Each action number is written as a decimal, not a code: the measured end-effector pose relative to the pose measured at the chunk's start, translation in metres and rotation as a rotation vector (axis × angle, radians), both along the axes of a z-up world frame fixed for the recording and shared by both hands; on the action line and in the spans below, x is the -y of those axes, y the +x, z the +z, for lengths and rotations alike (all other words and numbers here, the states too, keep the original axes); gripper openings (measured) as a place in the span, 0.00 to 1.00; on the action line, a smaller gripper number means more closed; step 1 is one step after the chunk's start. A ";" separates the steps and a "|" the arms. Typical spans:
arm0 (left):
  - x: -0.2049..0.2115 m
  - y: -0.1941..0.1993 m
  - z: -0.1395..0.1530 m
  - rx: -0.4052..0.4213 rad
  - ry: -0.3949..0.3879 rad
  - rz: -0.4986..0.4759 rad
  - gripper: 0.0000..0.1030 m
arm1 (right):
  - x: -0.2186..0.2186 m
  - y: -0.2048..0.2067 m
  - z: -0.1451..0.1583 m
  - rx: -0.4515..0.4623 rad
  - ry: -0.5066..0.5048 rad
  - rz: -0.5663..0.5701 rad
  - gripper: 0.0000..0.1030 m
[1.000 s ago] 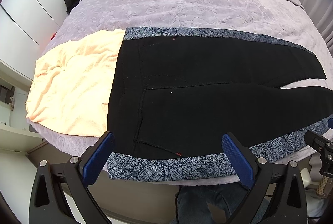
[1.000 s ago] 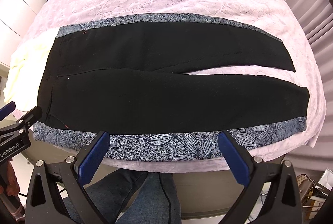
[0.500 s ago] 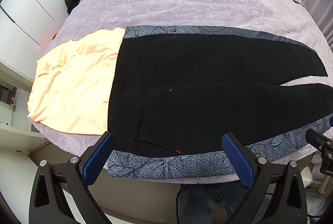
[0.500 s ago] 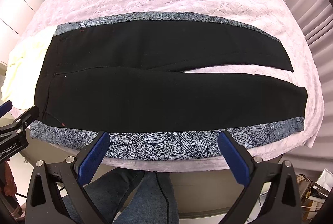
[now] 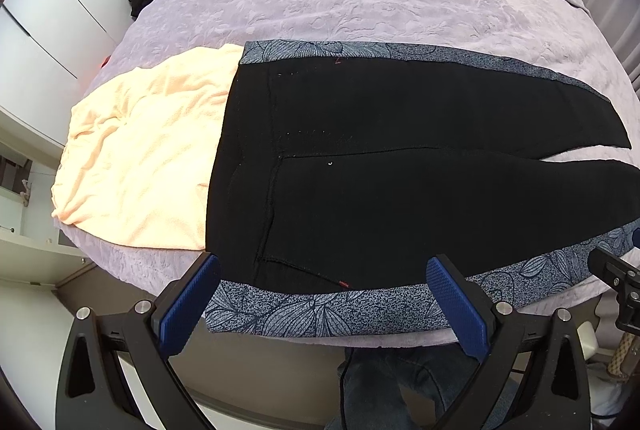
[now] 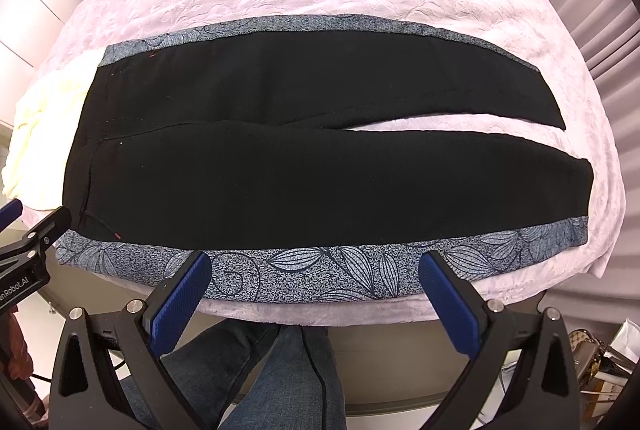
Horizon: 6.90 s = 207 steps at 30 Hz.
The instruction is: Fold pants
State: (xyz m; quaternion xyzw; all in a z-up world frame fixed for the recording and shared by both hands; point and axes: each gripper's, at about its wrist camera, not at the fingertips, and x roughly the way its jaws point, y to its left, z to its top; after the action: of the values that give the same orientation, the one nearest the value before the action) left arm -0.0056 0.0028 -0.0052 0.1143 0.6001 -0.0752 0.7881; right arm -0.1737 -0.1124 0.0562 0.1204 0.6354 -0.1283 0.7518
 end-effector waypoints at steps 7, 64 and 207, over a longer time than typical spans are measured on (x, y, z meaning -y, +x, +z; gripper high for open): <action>0.003 -0.005 -0.004 -0.020 -0.001 -0.005 1.00 | -0.001 0.000 -0.002 -0.009 0.008 0.002 1.00; -0.093 -0.030 -0.113 -0.256 -0.700 0.339 0.92 | -0.031 0.014 -0.130 0.288 1.232 -0.238 0.57; 0.338 0.127 -0.086 -0.179 -0.257 -0.245 0.56 | 0.421 0.025 -0.131 0.373 0.927 -0.637 0.07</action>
State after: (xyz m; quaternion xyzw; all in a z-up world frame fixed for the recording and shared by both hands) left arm 0.1217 -0.3354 -0.0909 0.0779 0.6348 -0.2566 0.7247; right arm -0.1484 -0.5334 -0.0745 0.6416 0.4150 -0.0334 0.6442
